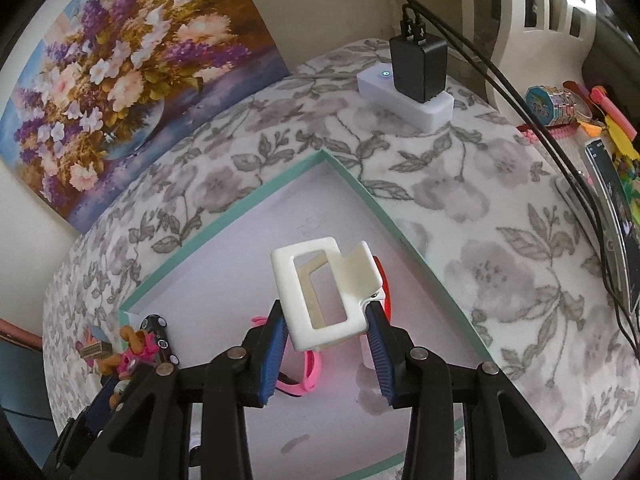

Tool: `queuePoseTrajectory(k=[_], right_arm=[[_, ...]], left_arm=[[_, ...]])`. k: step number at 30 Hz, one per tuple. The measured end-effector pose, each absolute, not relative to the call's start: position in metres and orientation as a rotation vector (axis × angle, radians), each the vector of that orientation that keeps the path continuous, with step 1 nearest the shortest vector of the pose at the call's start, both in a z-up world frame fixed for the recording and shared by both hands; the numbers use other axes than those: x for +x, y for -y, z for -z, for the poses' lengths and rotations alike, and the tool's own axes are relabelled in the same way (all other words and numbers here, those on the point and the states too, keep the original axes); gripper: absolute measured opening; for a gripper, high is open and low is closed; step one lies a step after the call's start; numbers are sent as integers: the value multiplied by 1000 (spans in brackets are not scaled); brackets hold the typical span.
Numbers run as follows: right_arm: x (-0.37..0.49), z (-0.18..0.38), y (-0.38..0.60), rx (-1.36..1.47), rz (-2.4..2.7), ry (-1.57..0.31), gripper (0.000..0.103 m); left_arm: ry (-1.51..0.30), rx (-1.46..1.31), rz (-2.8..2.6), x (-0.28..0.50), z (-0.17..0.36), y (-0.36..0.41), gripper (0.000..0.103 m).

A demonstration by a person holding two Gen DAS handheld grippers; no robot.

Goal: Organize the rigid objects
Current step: 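Carry the toy figure and white clip into the tray and open both tools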

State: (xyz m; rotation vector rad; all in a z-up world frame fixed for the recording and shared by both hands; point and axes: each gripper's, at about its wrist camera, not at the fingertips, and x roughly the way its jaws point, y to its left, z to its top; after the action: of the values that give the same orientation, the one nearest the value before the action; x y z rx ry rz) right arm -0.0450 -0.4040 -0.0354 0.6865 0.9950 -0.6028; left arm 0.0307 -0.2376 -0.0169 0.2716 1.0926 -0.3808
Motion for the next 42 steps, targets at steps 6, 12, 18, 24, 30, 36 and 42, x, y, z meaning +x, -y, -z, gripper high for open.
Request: queuePoseTrajectory(k=[6, 12, 18, 24, 30, 36, 42], right_arm=[[-43, 37, 403, 675, 597, -1005, 42], [-41, 46, 402, 675, 596, -1035, 42], [-40, 50, 402, 671, 595, -1054, 42], [-41, 44, 402, 656, 603, -1046, 42], [-40, 46, 401, 648, 601, -1064, 42], [-38, 47, 400, 643, 601, -1078, 42], [-38, 49, 400, 638, 603, -1092, 48]], left_arm=[[-1114, 283, 380, 32, 27, 239, 46], [-1127, 292, 374, 33, 32, 239, 46], [-1140, 297, 370, 35, 36, 238, 46], [-1149, 293, 369, 35, 37, 237, 46], [-1157, 290, 363, 36, 38, 236, 46], [-1160, 274, 352, 39, 35, 232, 46], [-1152, 236, 335, 42, 28, 225, 53]])
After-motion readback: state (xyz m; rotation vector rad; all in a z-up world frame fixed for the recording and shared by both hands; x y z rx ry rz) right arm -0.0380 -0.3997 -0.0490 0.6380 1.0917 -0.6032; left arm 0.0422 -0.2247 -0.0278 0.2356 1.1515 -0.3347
